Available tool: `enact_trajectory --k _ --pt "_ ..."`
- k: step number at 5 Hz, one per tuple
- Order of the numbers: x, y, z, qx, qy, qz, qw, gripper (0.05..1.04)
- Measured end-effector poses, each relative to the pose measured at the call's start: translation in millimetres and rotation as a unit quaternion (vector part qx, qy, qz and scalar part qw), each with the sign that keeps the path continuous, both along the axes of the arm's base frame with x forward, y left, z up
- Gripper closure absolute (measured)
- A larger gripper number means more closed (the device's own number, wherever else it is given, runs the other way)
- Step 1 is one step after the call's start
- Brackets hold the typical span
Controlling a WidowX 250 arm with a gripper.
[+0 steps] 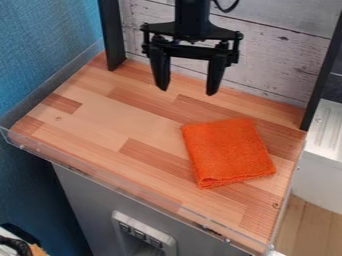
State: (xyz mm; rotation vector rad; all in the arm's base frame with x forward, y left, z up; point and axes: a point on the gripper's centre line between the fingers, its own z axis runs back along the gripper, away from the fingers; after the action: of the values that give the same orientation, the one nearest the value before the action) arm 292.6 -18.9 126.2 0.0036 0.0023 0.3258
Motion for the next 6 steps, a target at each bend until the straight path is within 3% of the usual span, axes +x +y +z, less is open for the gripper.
enact_trajectory --k 2,6 --pt "5.3 -20.7 1.6 -0.003 -0.022 0.07 0.9973 0.088" --pt "10.9 -32.5 -9.2 0.003 -0.015 0.131 0.9912 0.087"
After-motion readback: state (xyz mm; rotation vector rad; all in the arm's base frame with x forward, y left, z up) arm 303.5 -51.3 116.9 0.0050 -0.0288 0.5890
